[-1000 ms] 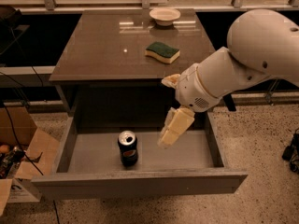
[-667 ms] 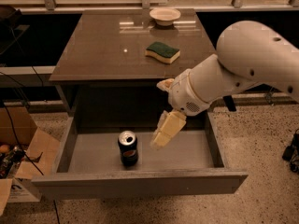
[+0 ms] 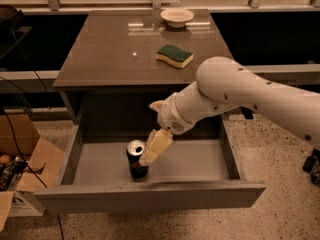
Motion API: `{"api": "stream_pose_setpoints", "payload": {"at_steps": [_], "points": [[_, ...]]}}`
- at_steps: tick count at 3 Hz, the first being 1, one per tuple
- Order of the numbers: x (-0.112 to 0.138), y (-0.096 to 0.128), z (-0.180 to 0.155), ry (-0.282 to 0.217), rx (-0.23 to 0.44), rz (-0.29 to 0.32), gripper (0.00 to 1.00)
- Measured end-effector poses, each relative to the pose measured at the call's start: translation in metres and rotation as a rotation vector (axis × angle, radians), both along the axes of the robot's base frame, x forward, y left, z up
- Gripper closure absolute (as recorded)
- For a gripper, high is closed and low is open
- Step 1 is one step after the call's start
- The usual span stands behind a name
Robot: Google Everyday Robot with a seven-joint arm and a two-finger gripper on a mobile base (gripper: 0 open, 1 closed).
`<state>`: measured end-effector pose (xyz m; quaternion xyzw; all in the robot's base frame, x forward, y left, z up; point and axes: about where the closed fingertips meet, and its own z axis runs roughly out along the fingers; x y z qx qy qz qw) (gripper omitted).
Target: Pick pepsi can from top drawer and place on counter
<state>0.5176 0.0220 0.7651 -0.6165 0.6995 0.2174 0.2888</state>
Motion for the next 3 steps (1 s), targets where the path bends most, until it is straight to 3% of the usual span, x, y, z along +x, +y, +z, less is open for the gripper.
{"api": "stream_pose_setpoints", "payload": {"at_steps": [1, 3], "points": [[0.011, 0.014, -0.042, 0.054, 0.028, -0.017, 0.0], [0.011, 0.047, -0.1, 0.163, 0.088, -0.012, 0.42]]}}
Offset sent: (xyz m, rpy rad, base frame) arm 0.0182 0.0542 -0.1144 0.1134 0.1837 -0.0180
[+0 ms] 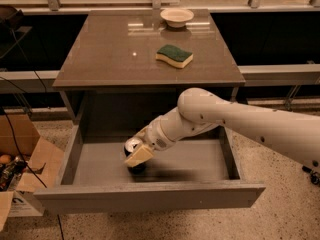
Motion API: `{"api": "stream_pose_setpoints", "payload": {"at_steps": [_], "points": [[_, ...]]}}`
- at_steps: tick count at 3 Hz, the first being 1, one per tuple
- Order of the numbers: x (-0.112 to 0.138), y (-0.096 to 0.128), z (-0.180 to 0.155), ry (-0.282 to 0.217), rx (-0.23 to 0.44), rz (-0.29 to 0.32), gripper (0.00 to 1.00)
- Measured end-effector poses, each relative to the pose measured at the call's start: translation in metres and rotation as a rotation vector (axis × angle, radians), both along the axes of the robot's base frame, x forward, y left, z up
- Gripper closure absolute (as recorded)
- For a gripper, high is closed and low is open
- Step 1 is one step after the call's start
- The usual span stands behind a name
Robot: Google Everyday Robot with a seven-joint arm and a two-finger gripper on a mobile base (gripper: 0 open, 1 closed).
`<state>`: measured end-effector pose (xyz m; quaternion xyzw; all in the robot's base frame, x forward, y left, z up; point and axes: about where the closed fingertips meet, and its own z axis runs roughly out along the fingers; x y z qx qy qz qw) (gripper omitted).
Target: Pick pepsi can from top drawer and place on counter
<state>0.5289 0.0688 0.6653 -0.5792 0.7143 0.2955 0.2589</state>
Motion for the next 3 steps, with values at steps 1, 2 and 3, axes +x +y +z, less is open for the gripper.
{"api": "stream_pose_setpoints", "payload": {"at_steps": [1, 2, 3], "points": [[0.003, 0.0, 0.003, 0.0, 0.014, -0.016, 0.73], [0.014, -0.012, 0.036, -0.016, 0.057, -0.037, 0.96], [0.036, -0.035, 0.141, -0.176, 0.091, 0.016, 1.0]]}}
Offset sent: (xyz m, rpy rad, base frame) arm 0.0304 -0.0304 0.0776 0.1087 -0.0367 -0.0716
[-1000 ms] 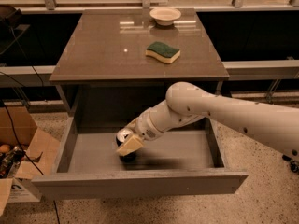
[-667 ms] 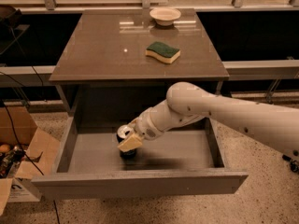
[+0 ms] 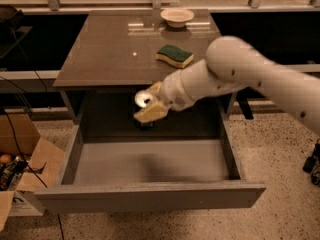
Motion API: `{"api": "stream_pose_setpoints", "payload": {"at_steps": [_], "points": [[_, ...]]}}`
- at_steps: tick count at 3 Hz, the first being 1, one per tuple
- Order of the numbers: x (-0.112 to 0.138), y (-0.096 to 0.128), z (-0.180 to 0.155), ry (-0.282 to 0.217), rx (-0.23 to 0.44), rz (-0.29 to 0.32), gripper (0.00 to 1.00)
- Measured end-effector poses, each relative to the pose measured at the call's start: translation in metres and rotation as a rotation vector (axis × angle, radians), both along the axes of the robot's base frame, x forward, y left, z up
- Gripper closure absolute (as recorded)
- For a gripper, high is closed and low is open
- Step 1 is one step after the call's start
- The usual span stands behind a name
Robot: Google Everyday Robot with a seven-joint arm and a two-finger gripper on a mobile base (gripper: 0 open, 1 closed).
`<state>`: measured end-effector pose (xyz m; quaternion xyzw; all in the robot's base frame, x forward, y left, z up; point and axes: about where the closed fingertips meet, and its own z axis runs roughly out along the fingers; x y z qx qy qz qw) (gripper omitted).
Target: Pick pepsi can from top drawer and place on counter
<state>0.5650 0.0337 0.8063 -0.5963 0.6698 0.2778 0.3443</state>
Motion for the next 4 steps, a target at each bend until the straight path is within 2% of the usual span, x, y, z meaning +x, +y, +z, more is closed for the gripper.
{"api": "stream_pose_setpoints", "payload": {"at_steps": [1, 2, 3, 4], "points": [[0.018, -0.007, 0.072, -0.11, 0.036, 0.045, 1.0], [0.048, -0.003, 0.123, -0.174, 0.076, 0.069, 1.0], [0.102, 0.01, 0.15, -0.191, 0.098, 0.053, 1.0], [0.13, 0.024, 0.15, -0.183, 0.072, 0.051, 1.0]]}}
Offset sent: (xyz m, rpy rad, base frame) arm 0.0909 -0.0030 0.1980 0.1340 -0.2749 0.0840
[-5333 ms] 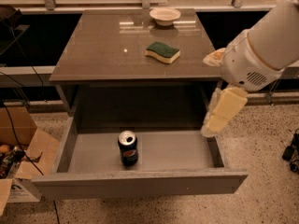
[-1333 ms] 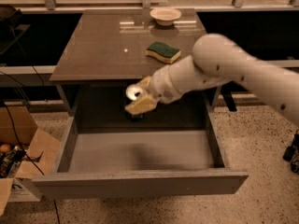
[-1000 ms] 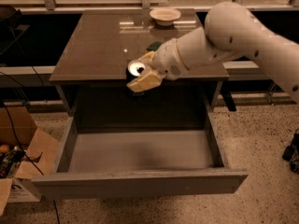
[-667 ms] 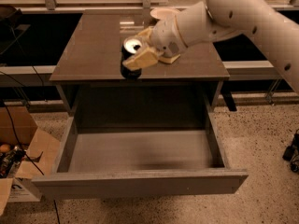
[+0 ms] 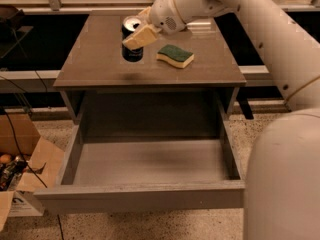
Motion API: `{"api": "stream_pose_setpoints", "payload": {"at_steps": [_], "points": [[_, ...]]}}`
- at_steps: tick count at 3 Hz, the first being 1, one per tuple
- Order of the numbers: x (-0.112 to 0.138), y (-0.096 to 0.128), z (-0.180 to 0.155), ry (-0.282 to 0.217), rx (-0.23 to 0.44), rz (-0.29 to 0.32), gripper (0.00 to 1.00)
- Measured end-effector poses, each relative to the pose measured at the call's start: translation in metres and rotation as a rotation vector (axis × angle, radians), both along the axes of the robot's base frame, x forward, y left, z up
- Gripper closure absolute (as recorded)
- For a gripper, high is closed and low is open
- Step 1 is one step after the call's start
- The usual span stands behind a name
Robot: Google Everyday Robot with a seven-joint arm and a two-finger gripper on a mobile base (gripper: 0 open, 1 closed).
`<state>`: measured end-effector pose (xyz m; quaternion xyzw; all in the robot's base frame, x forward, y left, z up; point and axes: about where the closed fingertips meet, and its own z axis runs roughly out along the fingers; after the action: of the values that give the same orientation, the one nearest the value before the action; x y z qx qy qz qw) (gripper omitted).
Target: Pick pepsi can from top drawer and place on counter
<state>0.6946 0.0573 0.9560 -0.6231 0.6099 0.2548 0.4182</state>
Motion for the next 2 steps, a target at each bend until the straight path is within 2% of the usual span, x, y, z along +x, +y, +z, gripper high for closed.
{"api": "stream_pose_setpoints", "payload": {"at_steps": [1, 2], "points": [[0.023, 0.012, -0.031, 0.064, -0.095, -0.02, 0.94], [0.041, 0.013, -0.063, 0.136, -0.155, -0.052, 0.78]]}}
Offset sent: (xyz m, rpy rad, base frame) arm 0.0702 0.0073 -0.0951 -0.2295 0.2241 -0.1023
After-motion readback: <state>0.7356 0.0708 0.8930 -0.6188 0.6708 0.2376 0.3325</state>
